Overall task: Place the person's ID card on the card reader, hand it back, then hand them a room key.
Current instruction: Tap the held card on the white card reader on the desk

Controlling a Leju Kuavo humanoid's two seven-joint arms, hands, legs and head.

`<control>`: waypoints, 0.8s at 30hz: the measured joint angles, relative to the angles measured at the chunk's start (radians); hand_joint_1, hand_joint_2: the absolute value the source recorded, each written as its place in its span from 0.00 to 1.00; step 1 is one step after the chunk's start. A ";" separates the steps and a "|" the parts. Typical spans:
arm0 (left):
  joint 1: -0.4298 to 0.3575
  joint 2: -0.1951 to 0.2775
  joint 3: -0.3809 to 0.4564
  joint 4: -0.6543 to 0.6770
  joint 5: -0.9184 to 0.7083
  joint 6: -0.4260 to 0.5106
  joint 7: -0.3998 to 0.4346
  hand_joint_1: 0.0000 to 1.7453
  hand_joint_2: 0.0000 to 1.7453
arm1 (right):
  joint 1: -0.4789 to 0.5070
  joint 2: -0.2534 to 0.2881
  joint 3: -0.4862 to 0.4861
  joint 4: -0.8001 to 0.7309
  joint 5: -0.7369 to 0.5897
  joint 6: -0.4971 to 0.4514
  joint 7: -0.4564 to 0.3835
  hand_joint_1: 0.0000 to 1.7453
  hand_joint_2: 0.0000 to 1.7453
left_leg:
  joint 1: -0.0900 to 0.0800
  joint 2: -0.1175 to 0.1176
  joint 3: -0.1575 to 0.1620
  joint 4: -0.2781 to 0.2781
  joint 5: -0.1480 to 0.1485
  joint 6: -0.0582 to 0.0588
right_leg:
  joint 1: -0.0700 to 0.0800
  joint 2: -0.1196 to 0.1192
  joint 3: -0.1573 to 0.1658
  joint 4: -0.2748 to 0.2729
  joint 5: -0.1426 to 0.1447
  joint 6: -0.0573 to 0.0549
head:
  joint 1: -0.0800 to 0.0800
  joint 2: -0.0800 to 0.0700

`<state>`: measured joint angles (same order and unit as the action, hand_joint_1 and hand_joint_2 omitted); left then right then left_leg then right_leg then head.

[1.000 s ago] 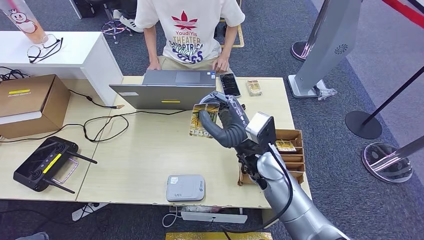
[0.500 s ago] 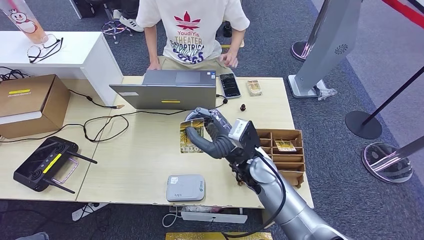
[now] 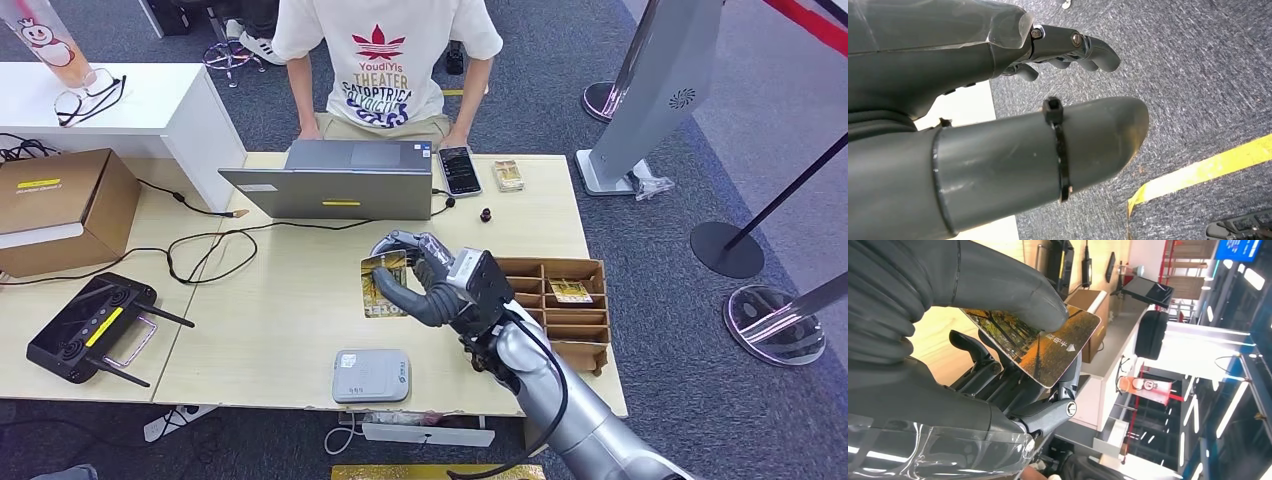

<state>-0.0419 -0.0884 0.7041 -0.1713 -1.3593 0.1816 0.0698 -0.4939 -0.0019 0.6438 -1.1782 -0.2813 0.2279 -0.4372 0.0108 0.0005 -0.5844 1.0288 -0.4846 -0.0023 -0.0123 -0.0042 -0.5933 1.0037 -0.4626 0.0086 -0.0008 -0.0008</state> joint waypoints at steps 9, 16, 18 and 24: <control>-0.001 -0.004 -0.005 0.000 -0.008 0.002 0.000 0.00 0.00 | 0.018 -0.009 0.009 0.035 0.027 -0.011 0.003 1.00 1.00 | 0.000 0.000 0.000 0.000 0.000 0.000 | 0.000 0.000 0.000 0.000 0.000 0.000 | 0.000 0.000; -0.001 -0.008 -0.005 0.000 -0.015 0.004 0.000 0.00 0.00 | 0.027 -0.010 0.027 0.074 0.043 -0.012 0.008 1.00 1.00 | 0.000 0.000 0.000 0.000 0.000 0.000 | 0.000 0.000 0.000 0.000 0.000 0.000 | 0.000 0.000; -0.001 -0.009 -0.006 0.000 -0.018 0.004 0.001 0.00 0.00 | 0.030 -0.010 0.033 0.086 0.045 -0.012 0.010 1.00 1.00 | 0.000 0.000 0.000 0.000 0.000 0.000 | 0.000 0.000 0.000 0.000 0.000 0.000 | 0.000 0.000; -0.002 -0.010 -0.006 0.000 -0.024 0.005 0.002 0.00 0.00 | 0.037 -0.010 0.055 0.121 0.059 -0.013 0.016 1.00 1.00 | 0.000 0.000 0.000 0.000 0.000 0.000 | 0.000 0.000 0.000 0.000 0.000 0.000 | 0.000 0.000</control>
<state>-0.0444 -0.0988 0.6978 -0.1713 -1.3833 0.1862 0.0719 -0.4569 -0.0122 0.6991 -1.0568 -0.2224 0.2152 -0.4210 0.0108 0.0005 -0.5845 1.0288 -0.4846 -0.0023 -0.0123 -0.0042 -0.5933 1.0037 -0.4626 0.0086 -0.0008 -0.0008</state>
